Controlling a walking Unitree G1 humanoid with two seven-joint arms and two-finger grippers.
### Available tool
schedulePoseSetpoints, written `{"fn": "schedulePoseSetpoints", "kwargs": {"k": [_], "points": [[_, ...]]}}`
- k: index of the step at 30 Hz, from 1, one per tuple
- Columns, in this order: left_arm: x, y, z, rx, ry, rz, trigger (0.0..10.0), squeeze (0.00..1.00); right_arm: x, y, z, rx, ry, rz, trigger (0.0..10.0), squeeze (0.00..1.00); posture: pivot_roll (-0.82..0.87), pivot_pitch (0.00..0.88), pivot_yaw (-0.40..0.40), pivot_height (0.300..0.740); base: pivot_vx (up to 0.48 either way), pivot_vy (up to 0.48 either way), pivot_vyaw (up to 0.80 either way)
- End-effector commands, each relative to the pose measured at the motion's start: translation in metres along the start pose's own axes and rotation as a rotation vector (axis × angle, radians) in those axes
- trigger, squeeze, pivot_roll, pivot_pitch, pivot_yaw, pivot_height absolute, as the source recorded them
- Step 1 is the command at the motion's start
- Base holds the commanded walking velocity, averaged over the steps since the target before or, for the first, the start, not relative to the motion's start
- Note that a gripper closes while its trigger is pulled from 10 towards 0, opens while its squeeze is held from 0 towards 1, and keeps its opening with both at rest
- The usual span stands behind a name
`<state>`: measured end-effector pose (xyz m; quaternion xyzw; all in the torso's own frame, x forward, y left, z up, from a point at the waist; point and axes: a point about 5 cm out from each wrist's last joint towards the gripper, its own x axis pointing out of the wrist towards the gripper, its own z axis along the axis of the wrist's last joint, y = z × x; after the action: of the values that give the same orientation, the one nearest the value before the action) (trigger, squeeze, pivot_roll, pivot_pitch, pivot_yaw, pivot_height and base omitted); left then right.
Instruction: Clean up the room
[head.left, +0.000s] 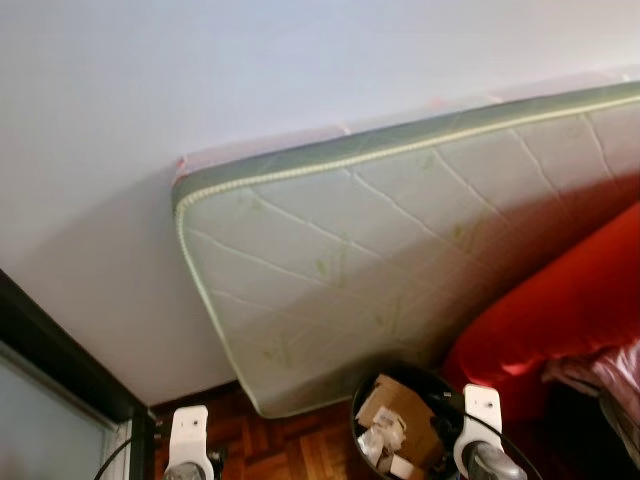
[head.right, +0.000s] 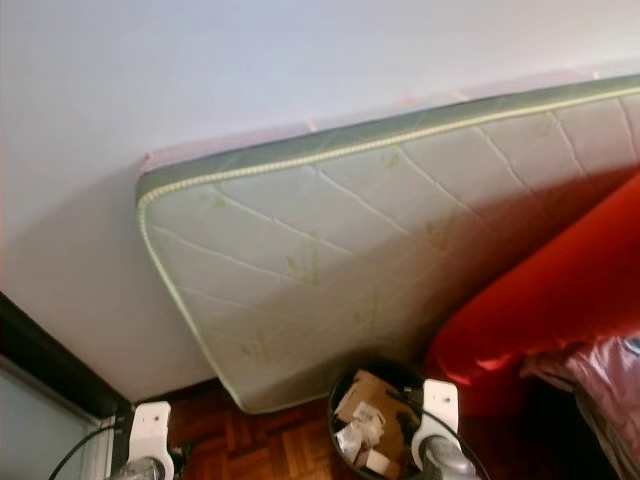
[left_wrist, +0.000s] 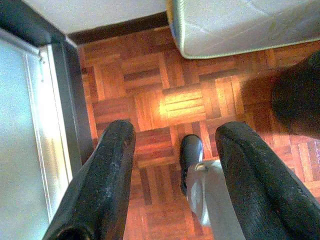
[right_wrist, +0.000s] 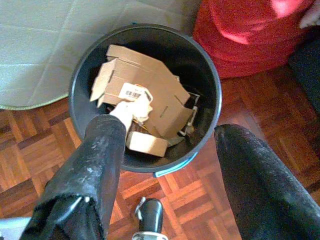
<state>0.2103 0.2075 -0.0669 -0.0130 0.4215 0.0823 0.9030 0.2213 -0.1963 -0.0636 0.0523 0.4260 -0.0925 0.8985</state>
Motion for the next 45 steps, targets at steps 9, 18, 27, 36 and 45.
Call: {"fn": "schedulePoseSetpoints", "kwargs": {"k": [9,18,27,36,45], "points": [[0.0000,0.0014,0.0001,0.054,0.003,-0.012,10.0,0.00,-0.0003,0.0001,-0.0025,0.028,0.011,0.009,10.0,0.00,-0.04,0.000,0.018,0.733,0.000,0.000,-0.53],[0.0000,0.0018,0.0011,0.083,-0.001,-0.013,10.0,0.00,-0.0003,-0.0001,-0.0026,0.025,0.012,0.006,10.0,0.00,-0.04,0.000,0.018,0.733,0.000,-0.284,-0.67],[-0.0001,0.0021,0.0005,0.094,0.000,-0.016,10.0,0.00,-0.0004,0.0004,-0.0020,0.036,-0.005,0.011,10.0,0.00,-0.04,0.000,0.021,0.733,0.000,-0.398,0.00],[-0.0003,0.0018,-0.0006,0.096,0.000,-0.021,10.0,0.00,-0.0006,0.0000,-0.0039,0.044,0.004,0.012,10.0,0.00,-0.05,0.000,0.019,0.733,0.000,-0.340,-0.09],[-0.0006,0.0026,-0.0019,0.100,0.003,-0.023,10.0,0.00,-0.0008,0.0003,-0.0054,0.033,0.010,0.012,10.0,0.00,-0.05,0.000,0.024,0.733,0.000,-0.335,-0.77]]}}
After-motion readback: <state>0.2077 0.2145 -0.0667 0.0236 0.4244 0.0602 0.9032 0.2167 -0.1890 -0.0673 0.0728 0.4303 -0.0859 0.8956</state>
